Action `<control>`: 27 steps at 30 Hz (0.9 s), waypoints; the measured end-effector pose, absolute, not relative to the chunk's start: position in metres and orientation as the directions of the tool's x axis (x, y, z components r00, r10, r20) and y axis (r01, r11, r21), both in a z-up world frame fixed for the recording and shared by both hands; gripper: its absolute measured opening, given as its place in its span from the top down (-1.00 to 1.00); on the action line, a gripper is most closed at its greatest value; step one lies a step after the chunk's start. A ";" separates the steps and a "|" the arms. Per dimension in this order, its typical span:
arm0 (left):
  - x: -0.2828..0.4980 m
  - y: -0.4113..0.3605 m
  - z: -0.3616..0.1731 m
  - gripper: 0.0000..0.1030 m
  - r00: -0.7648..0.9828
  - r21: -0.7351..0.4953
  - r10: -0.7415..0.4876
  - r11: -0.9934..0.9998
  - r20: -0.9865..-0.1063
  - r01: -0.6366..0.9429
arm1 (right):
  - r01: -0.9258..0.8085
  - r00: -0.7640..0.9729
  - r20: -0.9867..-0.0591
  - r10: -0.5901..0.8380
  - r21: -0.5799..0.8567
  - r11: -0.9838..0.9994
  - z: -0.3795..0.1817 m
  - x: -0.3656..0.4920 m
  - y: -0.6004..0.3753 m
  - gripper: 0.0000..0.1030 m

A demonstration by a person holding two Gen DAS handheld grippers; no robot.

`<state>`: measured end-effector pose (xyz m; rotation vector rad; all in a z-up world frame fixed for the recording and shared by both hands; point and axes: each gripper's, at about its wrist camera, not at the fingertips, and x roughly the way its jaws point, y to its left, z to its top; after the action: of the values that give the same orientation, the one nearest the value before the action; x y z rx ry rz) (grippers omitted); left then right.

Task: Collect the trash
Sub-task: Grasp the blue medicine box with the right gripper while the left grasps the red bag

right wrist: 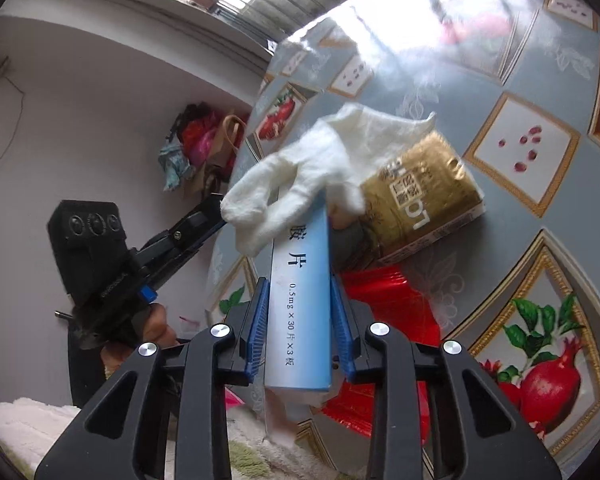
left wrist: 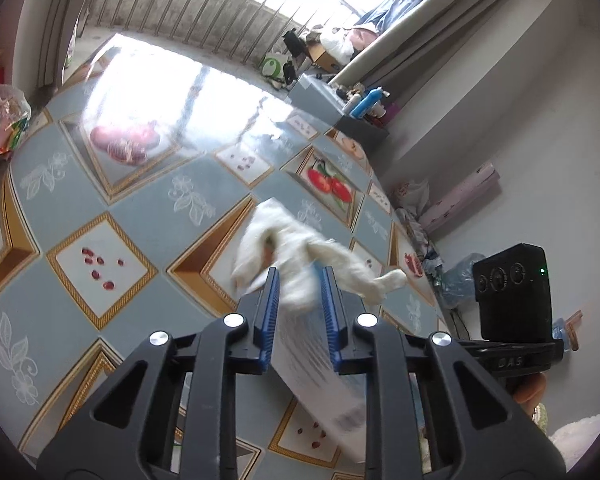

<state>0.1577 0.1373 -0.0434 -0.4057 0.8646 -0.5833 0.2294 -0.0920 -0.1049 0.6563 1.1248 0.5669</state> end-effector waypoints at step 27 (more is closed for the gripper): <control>0.131 0.065 -0.071 0.51 0.262 -0.514 -0.647 0.743 -0.716 0.429 | 0.118 0.576 -0.720 0.387 0.541 0.832 -0.083 0.137 -0.210 0.42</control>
<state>0.1315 0.0655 -0.0707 -0.2334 1.0825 -0.7370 0.1374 -0.2098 -0.0826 0.5878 0.9581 0.1683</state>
